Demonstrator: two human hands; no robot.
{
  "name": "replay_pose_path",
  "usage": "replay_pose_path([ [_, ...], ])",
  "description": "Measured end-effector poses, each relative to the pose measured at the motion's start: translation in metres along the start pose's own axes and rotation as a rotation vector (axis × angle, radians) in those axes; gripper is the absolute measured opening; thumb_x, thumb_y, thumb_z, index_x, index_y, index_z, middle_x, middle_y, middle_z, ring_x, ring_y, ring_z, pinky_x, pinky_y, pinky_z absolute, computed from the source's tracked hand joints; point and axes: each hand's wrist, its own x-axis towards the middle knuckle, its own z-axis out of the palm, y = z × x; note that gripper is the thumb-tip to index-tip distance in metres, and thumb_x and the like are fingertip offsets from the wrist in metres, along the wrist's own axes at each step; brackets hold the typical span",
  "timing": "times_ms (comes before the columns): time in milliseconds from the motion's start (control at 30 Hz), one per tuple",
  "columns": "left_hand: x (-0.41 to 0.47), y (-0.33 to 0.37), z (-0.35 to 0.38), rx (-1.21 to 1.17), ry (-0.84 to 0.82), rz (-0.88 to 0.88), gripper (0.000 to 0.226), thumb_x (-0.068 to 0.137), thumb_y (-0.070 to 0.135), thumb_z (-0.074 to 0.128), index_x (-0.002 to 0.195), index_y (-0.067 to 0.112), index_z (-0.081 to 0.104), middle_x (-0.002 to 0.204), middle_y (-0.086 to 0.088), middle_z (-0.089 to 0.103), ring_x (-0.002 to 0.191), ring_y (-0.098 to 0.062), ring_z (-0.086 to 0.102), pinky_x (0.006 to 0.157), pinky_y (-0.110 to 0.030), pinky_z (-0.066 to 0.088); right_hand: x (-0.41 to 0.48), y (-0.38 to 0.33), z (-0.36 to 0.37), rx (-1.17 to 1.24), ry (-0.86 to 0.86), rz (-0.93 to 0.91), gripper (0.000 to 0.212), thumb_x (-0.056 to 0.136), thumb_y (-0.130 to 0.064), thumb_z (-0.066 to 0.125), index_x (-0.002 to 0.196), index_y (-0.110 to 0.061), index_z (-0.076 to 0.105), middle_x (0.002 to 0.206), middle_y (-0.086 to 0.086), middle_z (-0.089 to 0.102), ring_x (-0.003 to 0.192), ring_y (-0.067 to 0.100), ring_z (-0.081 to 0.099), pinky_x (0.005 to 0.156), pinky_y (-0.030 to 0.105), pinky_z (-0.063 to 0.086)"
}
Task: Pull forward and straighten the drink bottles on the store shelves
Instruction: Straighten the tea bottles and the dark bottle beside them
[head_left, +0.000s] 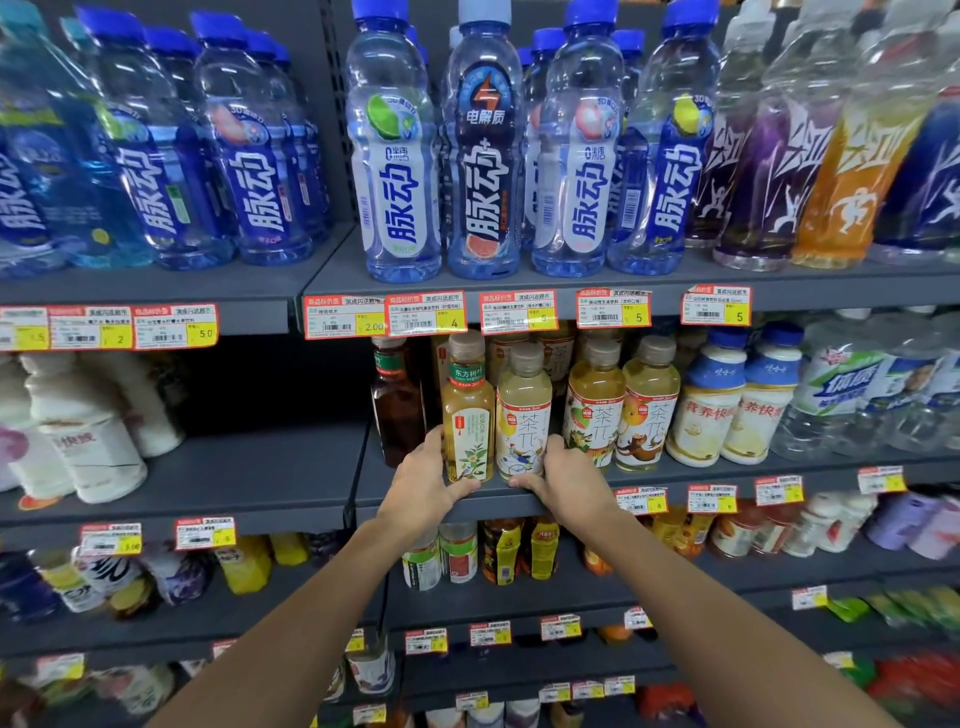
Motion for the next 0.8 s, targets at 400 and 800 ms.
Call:
replay_pose_path([
  [400,-0.006,0.003,0.005,0.016,0.007,-0.007,0.073,0.082,0.031,0.08,0.141,0.031,0.038,0.13,0.012,0.061,0.117,-0.003,0.056,0.103,-0.028,0.046,0.0,0.003,0.001,0.071,-0.01,-0.007,0.065,0.084,-0.06,0.068,0.116,-0.01,0.043,0.11,0.013,0.065,0.103,0.032,0.064,0.078,0.037,0.051],
  [800,-0.037,0.009,-0.006,-0.048,0.496,-0.099,0.035,0.093,0.033,0.068,0.12,0.016,0.055,0.102,0.003,0.059,0.095,-0.013,0.058,0.087,-0.039,0.053,-0.029,-0.003,0.016,0.233,0.201,-0.044,0.047,0.088,-0.071,0.051,0.093,-0.024,0.046,0.075,-0.005,0.059,0.073,0.018,0.062,0.067,0.037,0.056],
])
